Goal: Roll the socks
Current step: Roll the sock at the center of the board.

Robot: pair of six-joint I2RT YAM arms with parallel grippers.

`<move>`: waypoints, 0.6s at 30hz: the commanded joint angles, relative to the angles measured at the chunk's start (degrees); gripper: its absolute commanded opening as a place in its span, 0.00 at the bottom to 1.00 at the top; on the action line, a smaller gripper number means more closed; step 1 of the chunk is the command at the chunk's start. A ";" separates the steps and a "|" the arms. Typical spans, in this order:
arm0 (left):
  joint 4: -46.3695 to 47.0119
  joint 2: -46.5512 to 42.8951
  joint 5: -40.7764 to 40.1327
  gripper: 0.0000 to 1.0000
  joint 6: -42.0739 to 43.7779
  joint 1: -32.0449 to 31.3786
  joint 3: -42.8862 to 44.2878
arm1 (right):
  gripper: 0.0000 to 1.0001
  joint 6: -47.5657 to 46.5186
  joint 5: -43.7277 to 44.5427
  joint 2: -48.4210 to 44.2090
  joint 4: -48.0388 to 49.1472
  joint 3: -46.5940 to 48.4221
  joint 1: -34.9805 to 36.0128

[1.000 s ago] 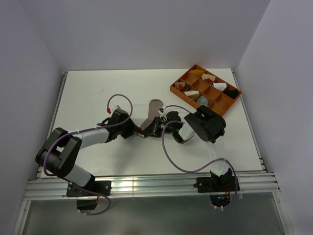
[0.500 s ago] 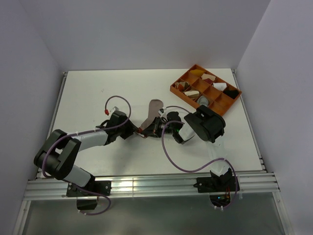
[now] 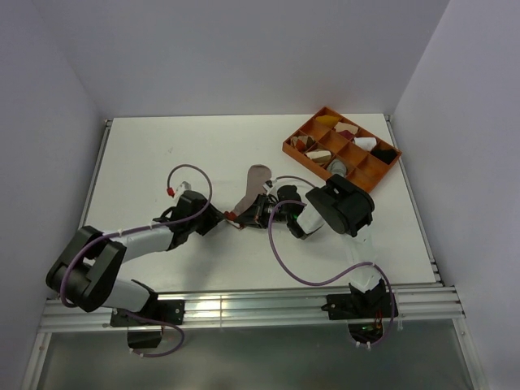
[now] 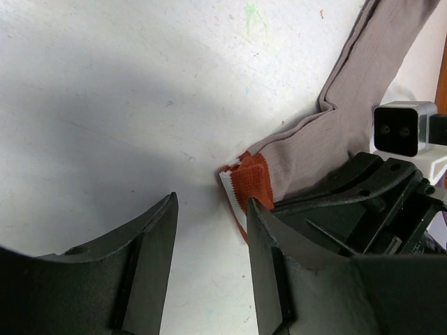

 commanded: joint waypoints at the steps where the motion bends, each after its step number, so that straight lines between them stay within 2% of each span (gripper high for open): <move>1: 3.61 1.44 0.18 0.49 -1.24 -0.20 -0.03 | 0.00 -1.59 0.90 2.95 -5.86 -1.31 -0.31; 9: 7.13 4.61 1.15 0.49 -0.36 -0.20 0.41 | 0.00 -1.86 0.90 3.04 -6.21 -1.22 -0.31; 18: 4.67 9.18 4.48 0.45 0.96 -0.37 2.87 | 0.00 -2.38 1.34 2.51 -7.35 -1.13 -0.40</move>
